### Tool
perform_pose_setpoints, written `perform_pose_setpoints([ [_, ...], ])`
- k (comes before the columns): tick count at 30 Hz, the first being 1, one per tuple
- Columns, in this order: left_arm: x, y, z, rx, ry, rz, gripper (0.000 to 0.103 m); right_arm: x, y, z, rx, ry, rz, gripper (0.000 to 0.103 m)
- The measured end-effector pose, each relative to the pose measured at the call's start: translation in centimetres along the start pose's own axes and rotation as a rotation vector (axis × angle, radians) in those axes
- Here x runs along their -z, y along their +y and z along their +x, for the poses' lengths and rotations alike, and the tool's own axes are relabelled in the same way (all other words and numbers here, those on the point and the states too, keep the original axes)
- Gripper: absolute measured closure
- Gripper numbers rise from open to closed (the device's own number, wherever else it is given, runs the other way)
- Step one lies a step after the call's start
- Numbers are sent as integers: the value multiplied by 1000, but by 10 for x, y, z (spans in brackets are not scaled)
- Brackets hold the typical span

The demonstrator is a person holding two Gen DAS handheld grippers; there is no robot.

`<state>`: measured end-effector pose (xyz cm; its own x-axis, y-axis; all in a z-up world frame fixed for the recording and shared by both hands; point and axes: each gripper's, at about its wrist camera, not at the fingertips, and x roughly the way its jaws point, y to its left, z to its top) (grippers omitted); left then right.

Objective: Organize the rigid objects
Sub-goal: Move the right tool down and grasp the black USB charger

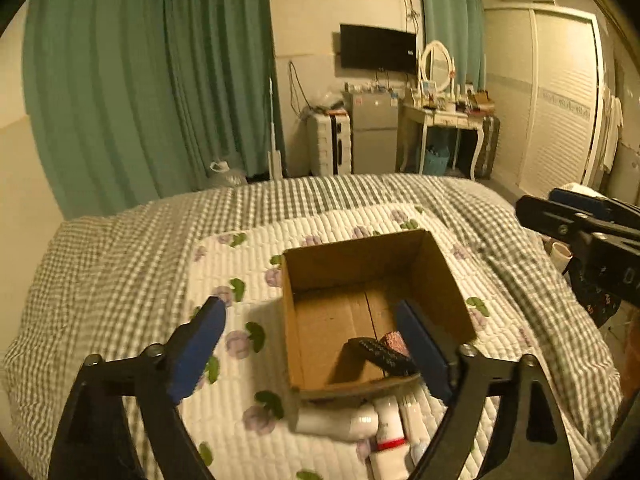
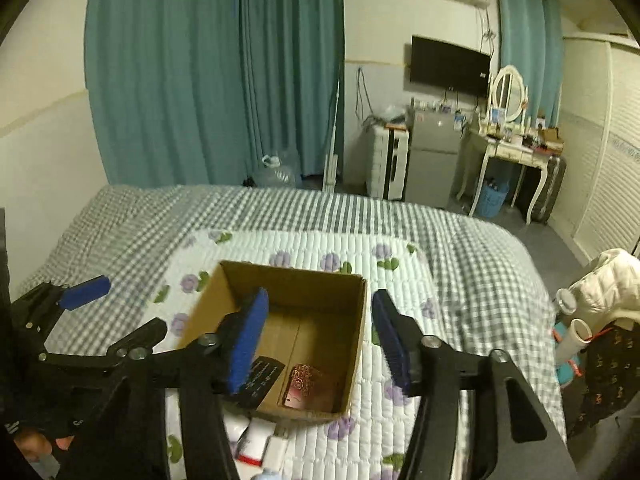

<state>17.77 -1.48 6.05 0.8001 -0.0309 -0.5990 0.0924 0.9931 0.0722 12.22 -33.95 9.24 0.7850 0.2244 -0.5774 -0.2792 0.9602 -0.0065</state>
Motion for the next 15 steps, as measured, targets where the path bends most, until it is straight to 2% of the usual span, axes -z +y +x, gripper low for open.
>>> perform_pose_setpoints([
  [1, 4, 2, -15, -1, -14, -2, 8, 0, 3, -14, 3, -8, -2, 40],
  [2, 7, 3, -26, -4, -25, -5, 3, 2, 6, -28, 6, -16, -4, 32],
  [3, 11, 4, -36, -8, -33, -5, 1, 3, 10, -40, 9, -23, -7, 19],
  [5, 20, 4, -55, -10, -54, 0, 0, 10, 16, -64, 24, -41, -10, 7],
  [9, 44, 6, -76, -17, -60, 8, 0, 35, 27, -95, 45, -43, 4, 5],
  [15, 98, 17, -68, -19, -24, -38, 0, 99, 43, -87, 68, 41, 10, 5],
])
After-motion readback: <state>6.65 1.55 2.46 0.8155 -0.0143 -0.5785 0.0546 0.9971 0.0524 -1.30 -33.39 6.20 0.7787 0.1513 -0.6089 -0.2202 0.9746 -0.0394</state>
